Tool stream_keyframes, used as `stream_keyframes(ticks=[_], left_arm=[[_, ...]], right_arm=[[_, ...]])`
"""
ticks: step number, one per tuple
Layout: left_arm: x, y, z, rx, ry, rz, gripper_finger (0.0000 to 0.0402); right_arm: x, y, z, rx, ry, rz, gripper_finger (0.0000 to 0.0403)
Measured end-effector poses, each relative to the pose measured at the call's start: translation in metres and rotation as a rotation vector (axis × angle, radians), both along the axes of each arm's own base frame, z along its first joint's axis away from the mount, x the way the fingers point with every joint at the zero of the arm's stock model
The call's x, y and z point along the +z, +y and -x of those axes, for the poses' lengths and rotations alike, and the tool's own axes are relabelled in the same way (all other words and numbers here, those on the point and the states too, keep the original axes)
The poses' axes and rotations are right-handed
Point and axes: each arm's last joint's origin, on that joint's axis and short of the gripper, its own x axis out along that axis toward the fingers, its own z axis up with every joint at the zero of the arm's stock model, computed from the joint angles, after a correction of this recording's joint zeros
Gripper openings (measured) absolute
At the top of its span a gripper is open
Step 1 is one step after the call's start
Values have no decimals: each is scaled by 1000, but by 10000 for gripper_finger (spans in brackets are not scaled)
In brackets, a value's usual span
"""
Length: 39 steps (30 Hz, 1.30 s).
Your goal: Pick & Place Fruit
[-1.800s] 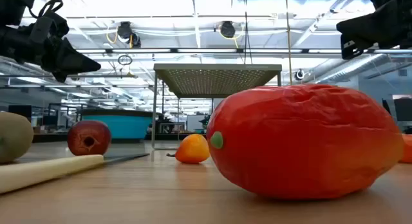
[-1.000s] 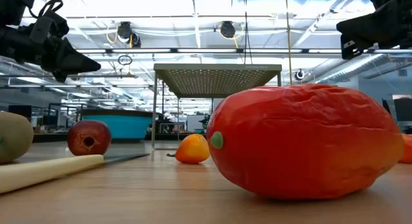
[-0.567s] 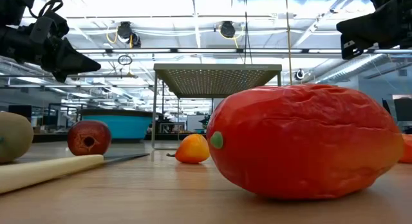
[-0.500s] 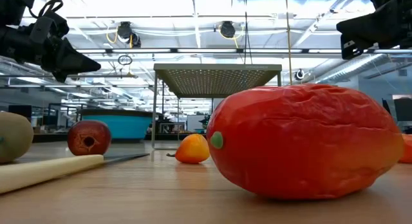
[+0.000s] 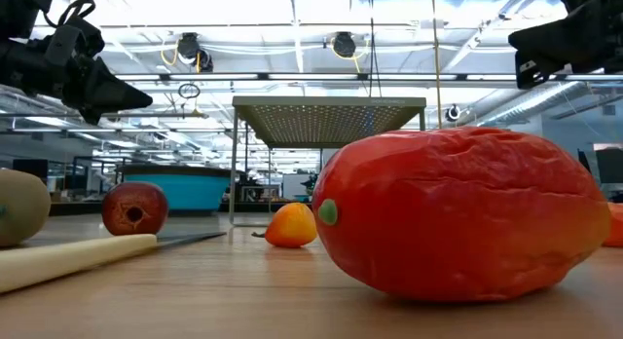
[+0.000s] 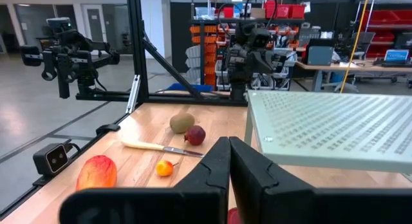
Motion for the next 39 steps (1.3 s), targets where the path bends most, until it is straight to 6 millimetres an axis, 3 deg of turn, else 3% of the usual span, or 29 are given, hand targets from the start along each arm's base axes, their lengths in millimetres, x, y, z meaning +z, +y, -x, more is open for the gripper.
stream_keyframes(ticks=[6,24,39], left_arm=[[0,0,0,0,0,0,24],[0,0,0,0,0,0,24],[2,0,0,0,-21,-3,24]], right_arm=[[1,0,0,-1,-11,35,4],[1,0,0,5,9,-145,4],[13,-1,1,-8,-108,-200,4]])
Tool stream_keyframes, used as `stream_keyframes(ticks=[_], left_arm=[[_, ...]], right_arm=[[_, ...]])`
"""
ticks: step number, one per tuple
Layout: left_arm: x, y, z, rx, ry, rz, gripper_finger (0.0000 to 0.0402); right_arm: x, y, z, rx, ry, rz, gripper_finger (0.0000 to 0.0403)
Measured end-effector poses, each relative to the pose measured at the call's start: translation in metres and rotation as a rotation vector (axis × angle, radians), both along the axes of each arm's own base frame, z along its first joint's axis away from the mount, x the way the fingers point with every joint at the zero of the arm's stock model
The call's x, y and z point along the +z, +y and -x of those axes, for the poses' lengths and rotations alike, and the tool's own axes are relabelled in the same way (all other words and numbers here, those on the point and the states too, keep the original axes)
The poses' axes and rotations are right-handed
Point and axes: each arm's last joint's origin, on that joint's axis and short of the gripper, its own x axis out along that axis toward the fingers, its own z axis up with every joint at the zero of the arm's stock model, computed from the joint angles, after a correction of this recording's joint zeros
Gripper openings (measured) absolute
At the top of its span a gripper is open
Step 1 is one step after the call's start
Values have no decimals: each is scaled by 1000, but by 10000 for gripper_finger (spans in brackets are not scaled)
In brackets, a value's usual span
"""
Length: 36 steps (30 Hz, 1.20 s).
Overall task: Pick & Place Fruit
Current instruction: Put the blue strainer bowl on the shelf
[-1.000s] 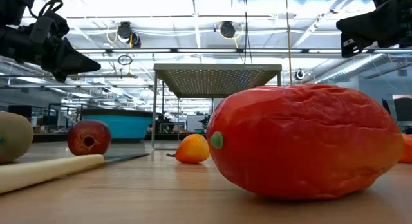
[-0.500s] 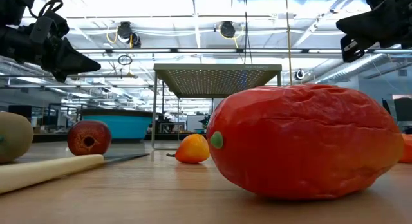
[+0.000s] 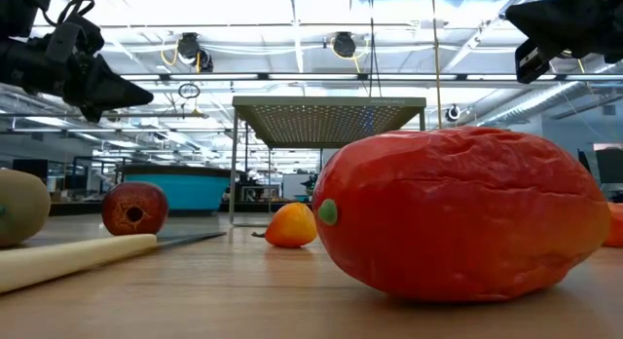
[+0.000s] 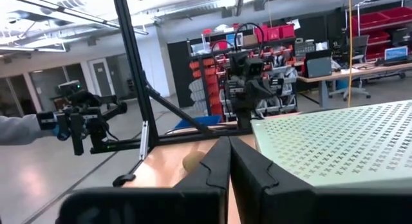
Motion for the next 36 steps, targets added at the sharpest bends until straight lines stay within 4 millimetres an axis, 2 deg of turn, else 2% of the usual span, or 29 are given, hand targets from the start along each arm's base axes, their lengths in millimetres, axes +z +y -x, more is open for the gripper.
stream_keyframes(ticks=[10,18,22,25,30,36], left_arm=[[2,0,0,0,-21,-2,24],[9,0,-1,0,-103,4,24],[19,-1,-1,-22,-236,90,24],[33,-1,1,-54,-409,175,24],[51,1,5,28,-641,236,24],[60,5,-5,127,-601,216,24]], right_arm=[[0,0,0,0,1,0,4],[0,0,0,0,1,0,4],[-1,0,0,0,7,5,4],[-1,0,0,-2,8,5,4],[-1,0,0,-4,8,5,4],[-1,0,0,-4,8,5,4]])
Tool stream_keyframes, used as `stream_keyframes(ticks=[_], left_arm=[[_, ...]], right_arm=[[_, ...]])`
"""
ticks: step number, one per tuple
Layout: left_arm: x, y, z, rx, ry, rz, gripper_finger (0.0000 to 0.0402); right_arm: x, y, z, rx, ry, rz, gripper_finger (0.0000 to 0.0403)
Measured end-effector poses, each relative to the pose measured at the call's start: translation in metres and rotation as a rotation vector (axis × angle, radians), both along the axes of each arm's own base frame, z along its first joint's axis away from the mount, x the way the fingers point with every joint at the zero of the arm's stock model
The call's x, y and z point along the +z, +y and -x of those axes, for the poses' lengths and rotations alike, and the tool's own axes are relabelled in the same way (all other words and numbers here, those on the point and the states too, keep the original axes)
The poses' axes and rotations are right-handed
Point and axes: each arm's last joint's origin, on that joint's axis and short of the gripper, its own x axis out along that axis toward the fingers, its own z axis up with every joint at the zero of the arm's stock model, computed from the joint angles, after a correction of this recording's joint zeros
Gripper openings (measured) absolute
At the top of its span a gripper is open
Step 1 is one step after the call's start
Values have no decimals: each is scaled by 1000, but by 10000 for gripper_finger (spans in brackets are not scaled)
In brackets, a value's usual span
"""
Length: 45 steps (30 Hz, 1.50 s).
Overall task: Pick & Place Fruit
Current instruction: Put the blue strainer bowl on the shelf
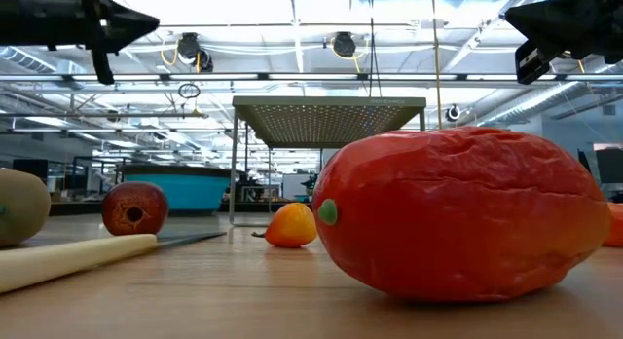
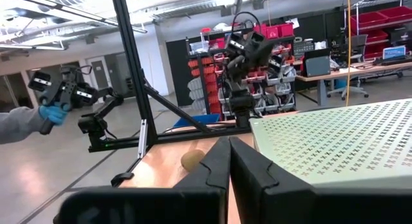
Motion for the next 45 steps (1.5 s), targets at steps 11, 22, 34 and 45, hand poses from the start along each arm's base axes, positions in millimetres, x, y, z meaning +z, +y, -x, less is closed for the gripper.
stream_keyframes(ticks=[11,22,34,45], left_arm=[[37,6,-45,53,341,110,24],[86,21,-81,148,725,132,24],[108,53,-95,265,1004,255,24],[89,110,-102,275,1213,414,24]], right_arm=[[0,0,0,-4,0,0,4],[0,0,0,-4,1,0,4],[0,0,0,-1,1,0,4],[0,0,0,0,2,1,4]])
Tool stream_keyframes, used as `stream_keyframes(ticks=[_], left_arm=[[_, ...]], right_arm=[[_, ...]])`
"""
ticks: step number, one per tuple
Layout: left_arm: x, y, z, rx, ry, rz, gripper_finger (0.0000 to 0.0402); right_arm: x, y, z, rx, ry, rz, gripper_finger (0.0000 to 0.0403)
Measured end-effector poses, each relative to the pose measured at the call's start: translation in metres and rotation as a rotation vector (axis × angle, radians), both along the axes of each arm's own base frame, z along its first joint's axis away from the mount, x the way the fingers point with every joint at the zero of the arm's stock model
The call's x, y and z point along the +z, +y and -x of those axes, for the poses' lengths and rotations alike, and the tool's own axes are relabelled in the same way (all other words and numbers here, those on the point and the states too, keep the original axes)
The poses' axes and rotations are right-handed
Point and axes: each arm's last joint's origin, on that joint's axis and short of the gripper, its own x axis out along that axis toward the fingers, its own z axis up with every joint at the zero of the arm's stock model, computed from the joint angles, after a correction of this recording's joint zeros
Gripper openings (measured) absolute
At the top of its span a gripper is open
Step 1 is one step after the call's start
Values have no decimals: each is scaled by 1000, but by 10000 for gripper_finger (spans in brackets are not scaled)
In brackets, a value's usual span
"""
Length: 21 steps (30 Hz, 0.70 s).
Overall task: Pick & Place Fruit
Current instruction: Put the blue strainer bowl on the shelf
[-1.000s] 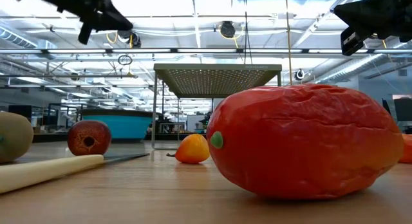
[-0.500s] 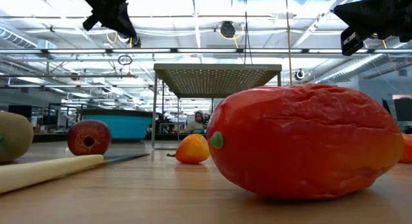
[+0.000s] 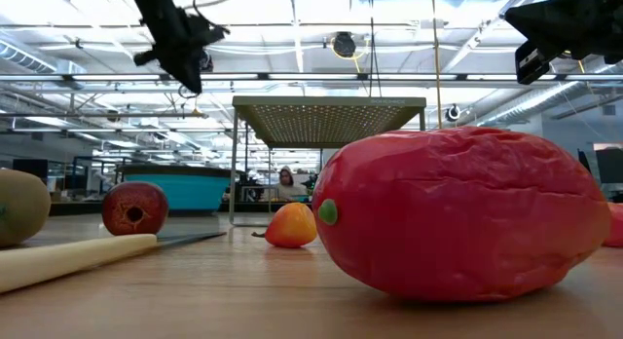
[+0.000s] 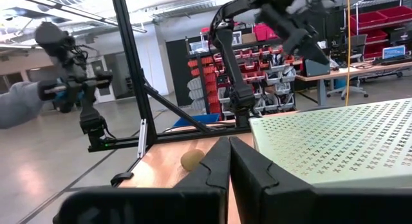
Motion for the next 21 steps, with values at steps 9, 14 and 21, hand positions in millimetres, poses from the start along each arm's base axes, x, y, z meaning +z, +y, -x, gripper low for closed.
stream_keyframes(ticks=[9,14,21], left_arm=[[-25,51,12,44,91,103,24],[-32,71,24,44,156,101,24],[-40,90,38,-56,267,87,24]], right_arm=[[0,0,0,0,0,0,4],[0,0,0,0,0,0,4],[0,0,0,0,0,0,4]])
